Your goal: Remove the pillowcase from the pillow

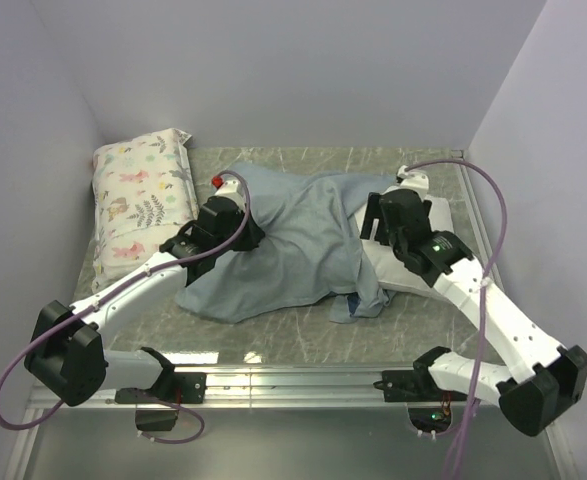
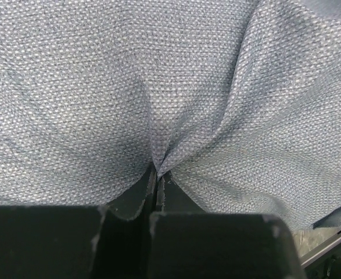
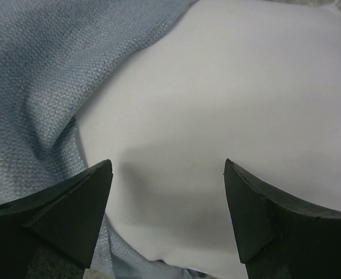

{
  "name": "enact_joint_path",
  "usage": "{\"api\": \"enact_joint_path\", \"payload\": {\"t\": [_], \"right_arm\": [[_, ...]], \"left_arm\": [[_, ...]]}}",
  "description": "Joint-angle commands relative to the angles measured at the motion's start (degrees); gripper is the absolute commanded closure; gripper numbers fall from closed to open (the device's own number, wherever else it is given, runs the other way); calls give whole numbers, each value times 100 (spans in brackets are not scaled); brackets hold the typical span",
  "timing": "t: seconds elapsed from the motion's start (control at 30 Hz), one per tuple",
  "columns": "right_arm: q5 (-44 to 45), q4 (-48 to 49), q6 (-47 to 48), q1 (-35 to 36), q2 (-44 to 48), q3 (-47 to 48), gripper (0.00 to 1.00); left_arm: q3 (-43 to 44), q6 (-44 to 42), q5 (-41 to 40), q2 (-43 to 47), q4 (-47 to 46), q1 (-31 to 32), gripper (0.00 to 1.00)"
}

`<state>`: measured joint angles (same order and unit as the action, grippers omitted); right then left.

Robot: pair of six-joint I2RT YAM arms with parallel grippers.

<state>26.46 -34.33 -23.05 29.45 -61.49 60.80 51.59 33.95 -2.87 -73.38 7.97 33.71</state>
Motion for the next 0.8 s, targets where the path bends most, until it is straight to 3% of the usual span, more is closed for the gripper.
{"api": "enact_joint_path", "payload": {"t": [0.0,0.13,0.23,0.3,0.33,0.37,0.4,0.53,0.63,0.77], "right_arm": [[-18,198,-182,25,-362,-85,14],[368,215,-358,-9,-714,-286,6],[-190,670,-323,-228,-706,-515,5],[-491,830,-306,-291,-872,-639,8],[-762,979,-306,-361,-1021,-648,15],[-878,1007,-297,-370,-1092,-613,65],[-914,998,-314,-379,-1162,-534,98],[-818,516,-262,-396,-1155,482,100],[-677,139,-156,-624,-1023,1159,100],[-1036,-4,-147,-1432,-794,1514,100]], "left_arm": [[-35,138,6,8,-418,47,100],[17,190,-177,43,-445,47,100],[148,208,-327,79,-419,48,100],[376,217,-477,105,-384,39,99],[491,208,-521,88,-366,39,100],[623,199,-556,87,-375,39,100],[963,182,-556,18,-349,47,99],[2124,-125,-889,-334,-34,48,99],[3109,-608,-1583,-571,353,-31,99],[3910,-1101,-1971,-765,582,-740,99]]}}
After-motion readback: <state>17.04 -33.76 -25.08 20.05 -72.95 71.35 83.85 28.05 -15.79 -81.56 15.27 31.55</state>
